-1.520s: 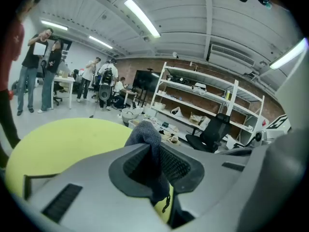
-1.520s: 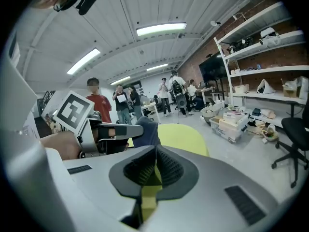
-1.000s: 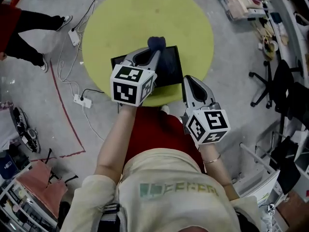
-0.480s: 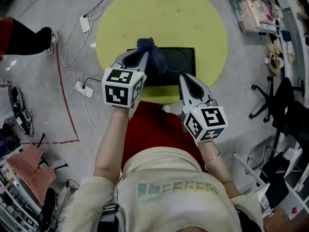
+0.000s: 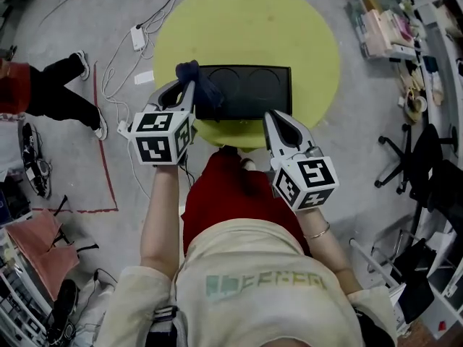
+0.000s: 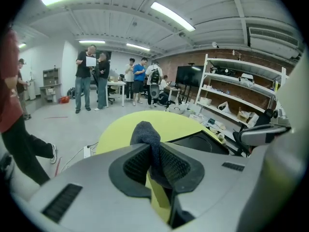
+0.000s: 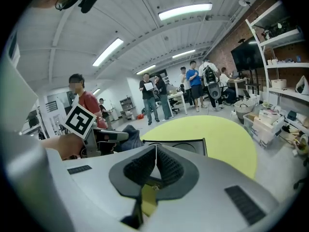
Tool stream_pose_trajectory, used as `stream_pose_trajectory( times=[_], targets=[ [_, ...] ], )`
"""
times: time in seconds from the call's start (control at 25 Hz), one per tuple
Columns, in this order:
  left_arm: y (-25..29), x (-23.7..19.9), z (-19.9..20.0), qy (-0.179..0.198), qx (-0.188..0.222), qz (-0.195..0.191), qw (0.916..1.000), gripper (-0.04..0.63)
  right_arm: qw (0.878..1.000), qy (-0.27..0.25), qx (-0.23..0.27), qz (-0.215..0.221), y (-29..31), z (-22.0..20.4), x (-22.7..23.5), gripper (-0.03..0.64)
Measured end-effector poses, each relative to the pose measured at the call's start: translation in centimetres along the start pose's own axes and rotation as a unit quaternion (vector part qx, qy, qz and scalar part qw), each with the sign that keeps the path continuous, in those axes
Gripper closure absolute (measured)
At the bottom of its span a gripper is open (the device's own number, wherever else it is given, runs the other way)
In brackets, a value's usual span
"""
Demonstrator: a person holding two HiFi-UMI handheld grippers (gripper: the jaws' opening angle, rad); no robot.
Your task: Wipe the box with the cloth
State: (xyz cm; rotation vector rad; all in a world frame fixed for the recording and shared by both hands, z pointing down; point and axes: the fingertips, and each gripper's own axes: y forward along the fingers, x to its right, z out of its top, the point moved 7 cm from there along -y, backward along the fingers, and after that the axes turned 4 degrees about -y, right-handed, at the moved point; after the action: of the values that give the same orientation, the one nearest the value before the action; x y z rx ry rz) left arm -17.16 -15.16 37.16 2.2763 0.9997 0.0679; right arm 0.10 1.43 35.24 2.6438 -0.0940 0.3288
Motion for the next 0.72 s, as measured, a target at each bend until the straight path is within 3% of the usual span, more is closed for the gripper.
stream_pose_trajectory(
  times=[0.24,0.48,0.72],
  targets=[
    [-3.1,2.6,0.0,0.010,0.026,-0.002,0.9996,0.534,1.000,0.002,0.017,-0.014,-3.9,-1.1,-0.1,0.580],
    [-3.1,9.0,0.6,0.042,0.033,-0.085,0.9950,0.534,0.997,0.020,0.038,-0.056,-8.0,-2.4,0.6,0.580],
    [-1.7,17.9,1.2,0.061,0.014,-0.169,0.9836,0.534,0.992,0.051,0.046,-0.106,-13.6,-3.1,3.5,0.578]
  ],
)
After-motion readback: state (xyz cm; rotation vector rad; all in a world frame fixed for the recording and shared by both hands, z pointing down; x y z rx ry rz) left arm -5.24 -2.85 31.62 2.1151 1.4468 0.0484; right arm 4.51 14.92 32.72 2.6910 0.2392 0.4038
